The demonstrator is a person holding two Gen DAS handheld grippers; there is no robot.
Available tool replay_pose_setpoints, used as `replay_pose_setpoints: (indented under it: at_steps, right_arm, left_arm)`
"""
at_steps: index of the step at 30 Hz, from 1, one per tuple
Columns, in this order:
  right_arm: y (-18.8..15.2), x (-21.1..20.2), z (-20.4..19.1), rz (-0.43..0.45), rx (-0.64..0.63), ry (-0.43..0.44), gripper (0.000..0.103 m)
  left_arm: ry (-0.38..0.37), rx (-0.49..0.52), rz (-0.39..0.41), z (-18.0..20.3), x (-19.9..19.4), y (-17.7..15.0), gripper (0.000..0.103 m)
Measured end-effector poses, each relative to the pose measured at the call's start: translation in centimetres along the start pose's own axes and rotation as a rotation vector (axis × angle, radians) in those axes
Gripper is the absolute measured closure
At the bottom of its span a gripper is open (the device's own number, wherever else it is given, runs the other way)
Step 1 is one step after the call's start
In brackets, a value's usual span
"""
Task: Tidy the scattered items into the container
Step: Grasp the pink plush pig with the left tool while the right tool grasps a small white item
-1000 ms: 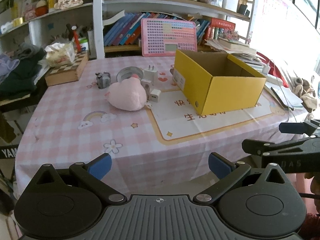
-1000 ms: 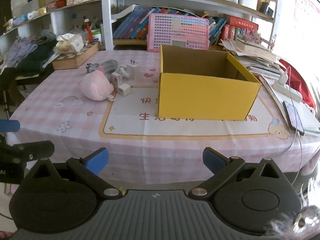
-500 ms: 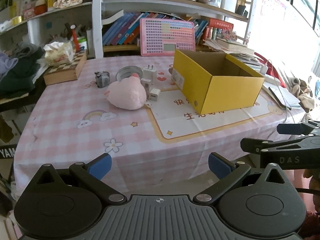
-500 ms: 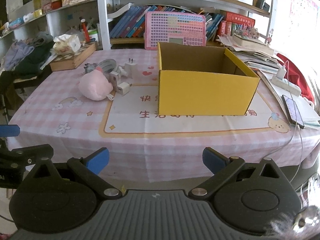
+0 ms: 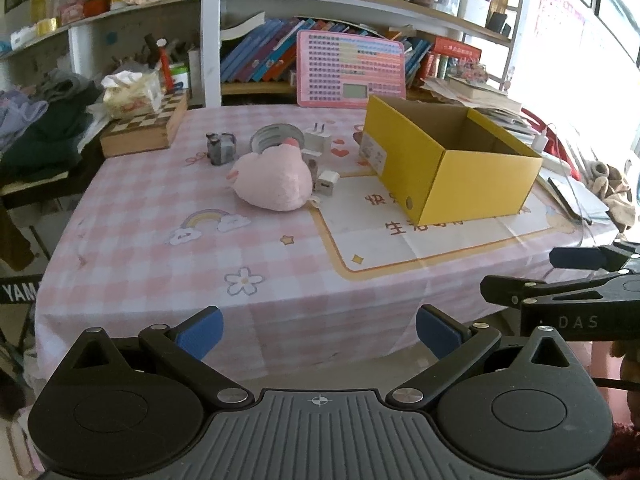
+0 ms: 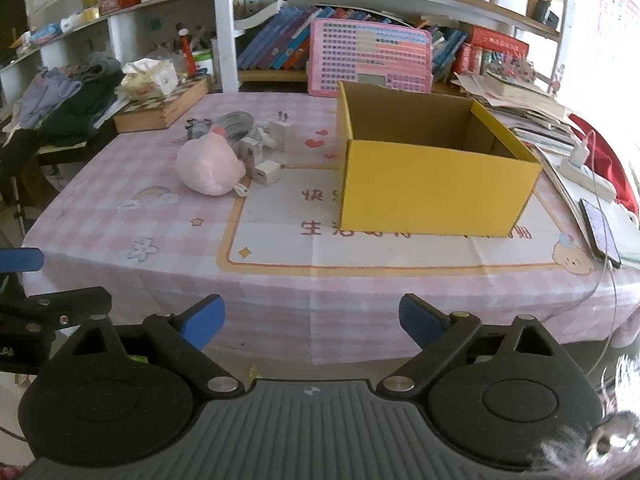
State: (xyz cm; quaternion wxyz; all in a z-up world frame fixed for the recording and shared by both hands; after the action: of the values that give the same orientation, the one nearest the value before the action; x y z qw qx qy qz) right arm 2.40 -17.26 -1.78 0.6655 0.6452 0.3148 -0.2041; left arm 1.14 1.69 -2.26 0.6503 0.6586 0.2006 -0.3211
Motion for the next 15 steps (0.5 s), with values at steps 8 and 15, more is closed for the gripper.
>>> replay_pose_setpoints:
  at_steps: [8, 15]
  right_arm:
    - [1.1, 0.1, -1.1, 0.050, -0.030, 0.041, 0.020]
    - [2.3, 1.1, -1.7, 0.068, -0.053, 0.077, 0.023]
  left_arm:
    - [0.010, -0.007, 0.029, -0.8, -0.2, 0.3, 0.000]
    - [0.022, -0.004, 0.039, -1.1, 0.4, 0.9, 0.000]
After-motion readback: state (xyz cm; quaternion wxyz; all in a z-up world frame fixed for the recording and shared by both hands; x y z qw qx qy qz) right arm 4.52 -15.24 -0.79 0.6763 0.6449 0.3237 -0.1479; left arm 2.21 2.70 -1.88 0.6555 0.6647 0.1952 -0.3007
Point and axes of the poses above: each gripper's, at about its wrist camera, not at the fingertips, and x roughly the way its jaws point, z to its right, y to its top, the point moved 1 cm from there along x, roughly the way its jaws point, and after that the axes turned 3 degrees about x, right-handed, at the moved point
